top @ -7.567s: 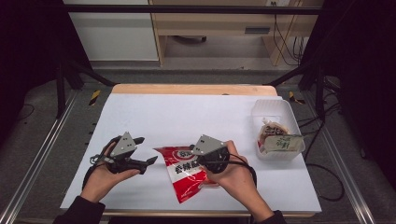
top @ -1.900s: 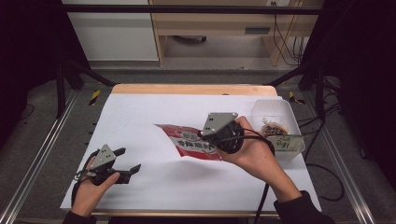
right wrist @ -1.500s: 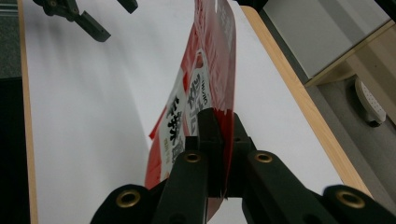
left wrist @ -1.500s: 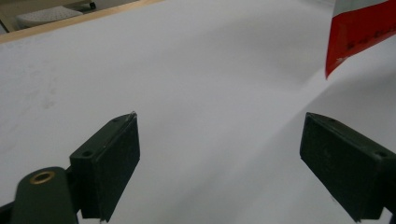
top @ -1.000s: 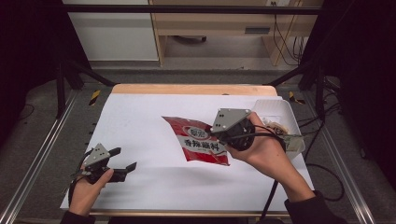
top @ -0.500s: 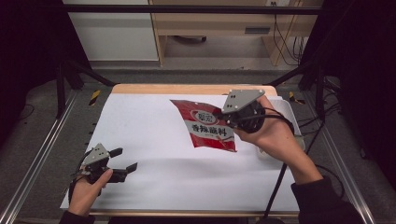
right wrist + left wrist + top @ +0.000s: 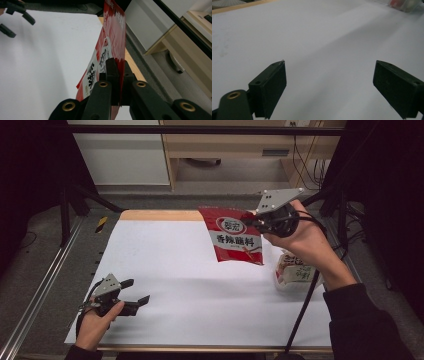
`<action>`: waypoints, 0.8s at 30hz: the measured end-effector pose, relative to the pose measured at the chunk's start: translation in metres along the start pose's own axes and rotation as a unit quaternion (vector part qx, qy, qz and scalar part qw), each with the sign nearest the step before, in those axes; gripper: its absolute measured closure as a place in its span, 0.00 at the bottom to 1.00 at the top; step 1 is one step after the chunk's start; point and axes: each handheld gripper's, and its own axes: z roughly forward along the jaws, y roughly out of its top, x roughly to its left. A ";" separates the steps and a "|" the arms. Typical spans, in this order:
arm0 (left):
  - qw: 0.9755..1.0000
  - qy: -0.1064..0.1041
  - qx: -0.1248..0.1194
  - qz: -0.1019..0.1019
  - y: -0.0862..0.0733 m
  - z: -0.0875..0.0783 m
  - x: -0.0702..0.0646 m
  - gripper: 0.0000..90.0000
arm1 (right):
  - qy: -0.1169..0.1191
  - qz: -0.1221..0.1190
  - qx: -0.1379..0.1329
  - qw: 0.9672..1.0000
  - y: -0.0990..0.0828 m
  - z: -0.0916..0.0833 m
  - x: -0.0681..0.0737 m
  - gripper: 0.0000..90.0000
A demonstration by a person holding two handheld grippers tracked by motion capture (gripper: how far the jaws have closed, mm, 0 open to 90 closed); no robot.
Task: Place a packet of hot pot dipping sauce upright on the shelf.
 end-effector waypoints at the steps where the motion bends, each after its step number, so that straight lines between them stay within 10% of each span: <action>1: 1.000 0.001 0.000 0.000 0.000 0.000 0.000 0.13 | -0.002 0.004 -0.005 1.000 -0.003 0.000 -0.007 1.00; 24: 1.000 0.003 0.008 -0.001 -0.002 0.003 -0.001 0.13 | -0.094 0.109 -0.033 0.989 -0.065 0.001 -0.082 1.00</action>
